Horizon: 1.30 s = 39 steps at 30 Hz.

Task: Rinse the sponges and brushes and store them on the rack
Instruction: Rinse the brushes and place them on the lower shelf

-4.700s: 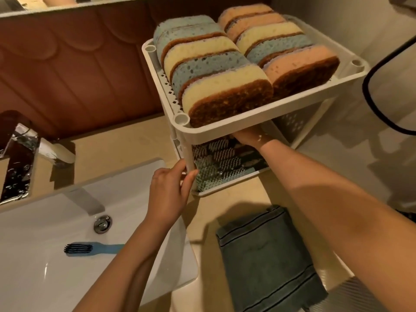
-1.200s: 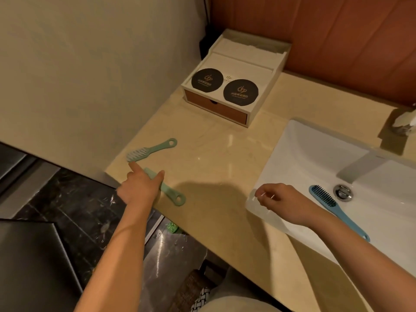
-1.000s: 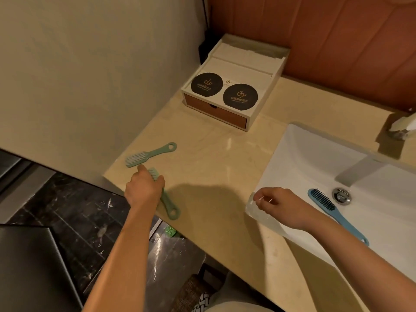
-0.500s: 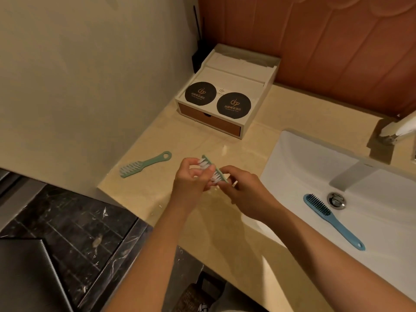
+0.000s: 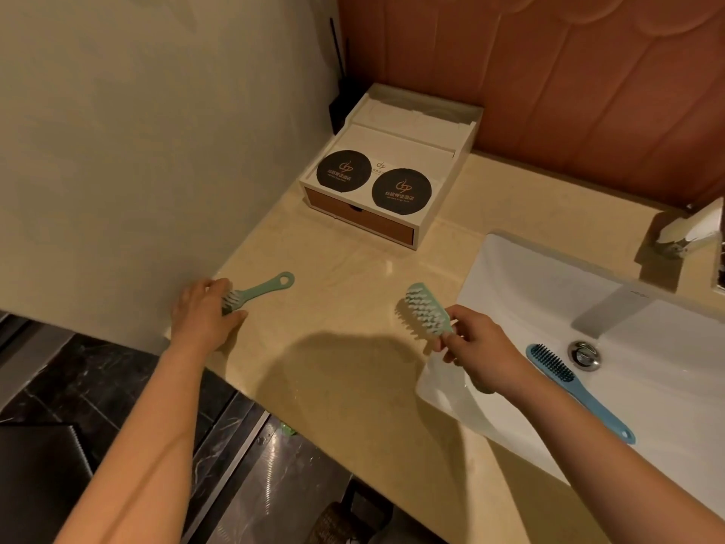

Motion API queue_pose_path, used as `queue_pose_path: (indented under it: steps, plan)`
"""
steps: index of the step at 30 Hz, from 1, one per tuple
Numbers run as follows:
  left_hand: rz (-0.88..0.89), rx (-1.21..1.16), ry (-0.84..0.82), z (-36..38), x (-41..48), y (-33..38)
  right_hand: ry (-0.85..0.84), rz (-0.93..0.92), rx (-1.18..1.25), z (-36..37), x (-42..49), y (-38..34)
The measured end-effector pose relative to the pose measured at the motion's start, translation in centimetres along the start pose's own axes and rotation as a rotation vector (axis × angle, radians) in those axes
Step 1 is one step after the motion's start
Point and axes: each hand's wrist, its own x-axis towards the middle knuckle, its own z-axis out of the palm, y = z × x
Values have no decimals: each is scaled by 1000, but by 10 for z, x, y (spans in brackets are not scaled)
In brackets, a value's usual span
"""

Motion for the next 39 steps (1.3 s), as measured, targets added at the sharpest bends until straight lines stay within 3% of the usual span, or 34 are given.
queue_pose_path:
  steps: [13,21,31,39]
  plan:
    - [83,-147,-50,-1,2,20,27,49,81,-18,-15,19]
    - [268,-354,-136,-7,-34,82,144,96,164,-15,-22,32]
    - [626,-426,-396,-13,-98,183,213,-75,293,-31,-47,20]
    - [817,-440,-323,-15,-120,227,218,55,559,-45,-69,34]
